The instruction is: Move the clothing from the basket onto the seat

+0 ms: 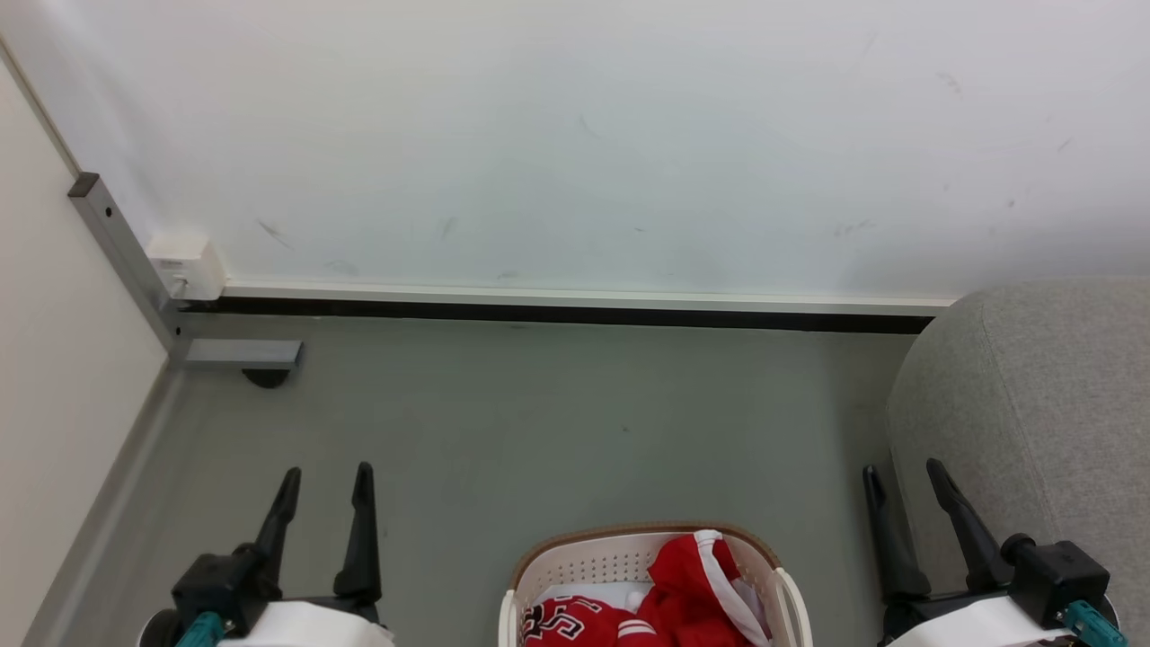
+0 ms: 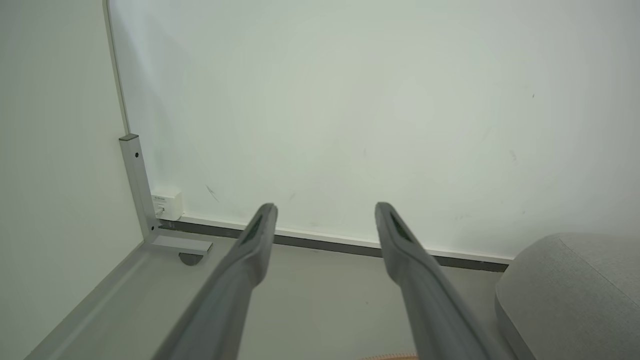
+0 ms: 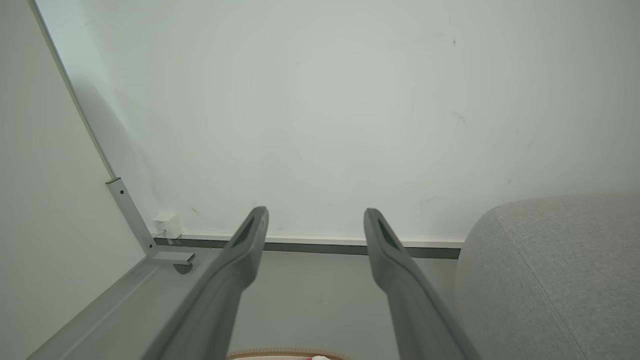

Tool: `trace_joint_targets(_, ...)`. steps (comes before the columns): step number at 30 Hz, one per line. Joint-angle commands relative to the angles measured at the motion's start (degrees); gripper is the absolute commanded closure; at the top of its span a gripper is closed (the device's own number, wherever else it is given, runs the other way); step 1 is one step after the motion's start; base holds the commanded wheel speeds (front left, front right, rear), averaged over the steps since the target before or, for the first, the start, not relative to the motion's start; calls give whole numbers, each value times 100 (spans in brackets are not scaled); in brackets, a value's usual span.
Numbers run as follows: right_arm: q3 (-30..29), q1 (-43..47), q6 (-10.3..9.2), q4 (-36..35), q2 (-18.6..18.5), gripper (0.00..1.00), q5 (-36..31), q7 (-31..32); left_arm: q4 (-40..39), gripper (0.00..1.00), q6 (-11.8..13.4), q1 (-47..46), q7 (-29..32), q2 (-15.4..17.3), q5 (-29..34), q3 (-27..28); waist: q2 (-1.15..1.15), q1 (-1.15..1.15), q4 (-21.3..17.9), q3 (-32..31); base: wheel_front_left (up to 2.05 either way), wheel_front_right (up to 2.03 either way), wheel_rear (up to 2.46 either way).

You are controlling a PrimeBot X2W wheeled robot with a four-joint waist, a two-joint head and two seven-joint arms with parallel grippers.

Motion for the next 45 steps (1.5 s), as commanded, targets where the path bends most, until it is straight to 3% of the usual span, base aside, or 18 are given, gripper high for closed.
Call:
trace_joint_targets(1, 13, -106, -10, -2, -28, 0, -125, -57, -2, 0, 12, 23, -70, 39, 199, 8, 0, 0, 0, -3, 0, 0, 0)
trace_joint_targets(18, 85, -104, -12, -54, -20, 0, -624, -223, -20, 0, 30, 10, -228, 27, 898, -32, 0, 0, -8, -13, 0, 0, 0)
trace_joint_targets(45, -35, -113, -12, -101, 30, 0, -527, -210, 1, 0, -5, -29, -224, 6, 620, 50, 0, 0, -97, 37, 0, 0, 0)
